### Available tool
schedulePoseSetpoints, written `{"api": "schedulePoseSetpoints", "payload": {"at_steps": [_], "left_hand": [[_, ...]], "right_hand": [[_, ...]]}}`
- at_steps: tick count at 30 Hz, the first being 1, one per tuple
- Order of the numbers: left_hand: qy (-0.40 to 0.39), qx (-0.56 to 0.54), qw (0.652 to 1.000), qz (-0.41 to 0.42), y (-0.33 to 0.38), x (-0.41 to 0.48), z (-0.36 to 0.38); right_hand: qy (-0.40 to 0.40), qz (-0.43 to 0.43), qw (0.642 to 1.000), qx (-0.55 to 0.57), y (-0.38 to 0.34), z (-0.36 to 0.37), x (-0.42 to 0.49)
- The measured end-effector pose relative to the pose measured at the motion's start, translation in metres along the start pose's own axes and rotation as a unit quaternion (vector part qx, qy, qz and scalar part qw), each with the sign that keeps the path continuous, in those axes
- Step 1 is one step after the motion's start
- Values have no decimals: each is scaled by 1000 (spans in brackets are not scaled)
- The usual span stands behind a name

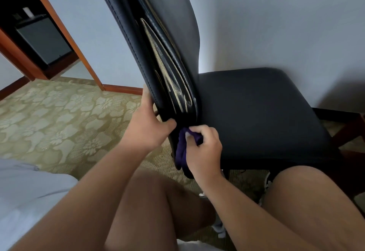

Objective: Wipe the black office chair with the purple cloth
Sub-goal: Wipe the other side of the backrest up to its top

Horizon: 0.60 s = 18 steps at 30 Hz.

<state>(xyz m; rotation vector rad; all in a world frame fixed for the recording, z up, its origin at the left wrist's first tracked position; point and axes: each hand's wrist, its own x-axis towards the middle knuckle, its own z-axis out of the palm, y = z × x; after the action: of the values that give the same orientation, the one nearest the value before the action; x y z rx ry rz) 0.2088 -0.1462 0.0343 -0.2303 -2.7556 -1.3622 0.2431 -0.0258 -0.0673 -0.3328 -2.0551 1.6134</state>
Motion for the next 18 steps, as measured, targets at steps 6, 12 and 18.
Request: {"api": "schedulePoseSetpoints", "payload": {"at_steps": [6,12,18], "left_hand": [[-39,84,996,-15,9,8,-6],[-23,93,995,-29,9,3,0],[-17,100,994,-39,14,-6,8]], "right_hand": [[59,-68,996,16,-13,2,12],[-12,133,991,24,26,13,-5],[56,48,996,50,0,-6,-3]]}}
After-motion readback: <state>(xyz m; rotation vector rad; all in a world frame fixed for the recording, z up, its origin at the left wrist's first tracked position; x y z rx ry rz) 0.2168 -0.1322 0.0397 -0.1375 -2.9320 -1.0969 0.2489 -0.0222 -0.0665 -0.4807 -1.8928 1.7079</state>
